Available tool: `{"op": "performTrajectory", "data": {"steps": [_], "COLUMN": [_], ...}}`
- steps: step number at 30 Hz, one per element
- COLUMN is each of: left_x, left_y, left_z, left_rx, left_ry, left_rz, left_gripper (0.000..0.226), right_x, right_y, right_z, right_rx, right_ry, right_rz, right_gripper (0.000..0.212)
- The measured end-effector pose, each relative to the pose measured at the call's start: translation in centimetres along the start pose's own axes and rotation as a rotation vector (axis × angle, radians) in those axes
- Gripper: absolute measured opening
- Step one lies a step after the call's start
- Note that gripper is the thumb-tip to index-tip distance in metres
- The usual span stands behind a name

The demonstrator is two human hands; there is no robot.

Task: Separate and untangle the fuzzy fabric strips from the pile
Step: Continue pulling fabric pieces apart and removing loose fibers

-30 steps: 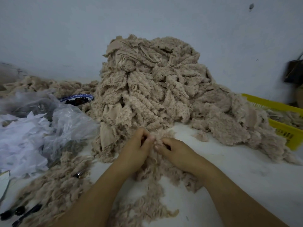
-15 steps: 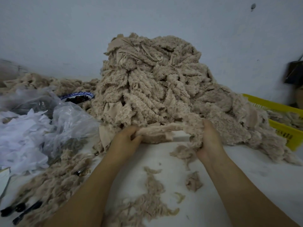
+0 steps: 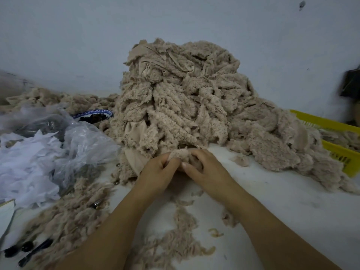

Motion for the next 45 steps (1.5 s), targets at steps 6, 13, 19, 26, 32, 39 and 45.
{"op": "performTrajectory", "data": {"steps": [6, 13, 19, 26, 32, 39, 45], "left_x": [-1.4, -1.5, -0.4, 1.1, 0.8, 0.6, 1.3], "left_y": [0.2, 0.3, -0.5, -1.5, -0.9, -0.8, -0.9], "left_z": [-0.5, -1.7, 0.8, 4.4, 3.1, 0.8, 0.8], "left_rx": [-0.093, -0.082, 0.083, 0.409, 0.282, -0.451, -0.452], "left_ry": [-0.152, -0.108, 0.015, 0.316, 0.288, -0.767, -0.763], "left_rz": [0.186, 0.193, -0.058, 0.004, 0.169, -0.002, -0.135], "left_gripper": [0.033, 0.036, 0.032, 0.081, 0.039, 0.03, 0.036], "right_x": [-2.4, -3.4, -3.1, -1.7, -0.5, -2.3, -0.7], "right_y": [-0.1, -0.2, -0.4, -0.3, -0.3, 0.0, -0.6], "right_z": [1.9, 2.1, 1.4, 0.4, -1.4, 0.9, -0.1], "right_rx": [0.229, 0.496, 0.529, 0.552, 0.402, 0.362, 0.302], "right_ry": [0.197, 1.21, 1.273, 1.284, 1.297, 1.014, 0.697], "right_rz": [0.195, 0.387, 0.342, 0.209, -0.066, 0.162, -0.022], "right_gripper": [0.016, 0.025, 0.033, 0.047, 0.07, 0.024, 0.038]}}
Point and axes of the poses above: each hand's wrist, its own y-axis towards the middle knuckle, its own x-axis out of the palm, z = x × y, the point moved 4 cm from there along y, towards the middle knuckle, and after that the axes turned 11 degrees about y, right-handed, at the moved point
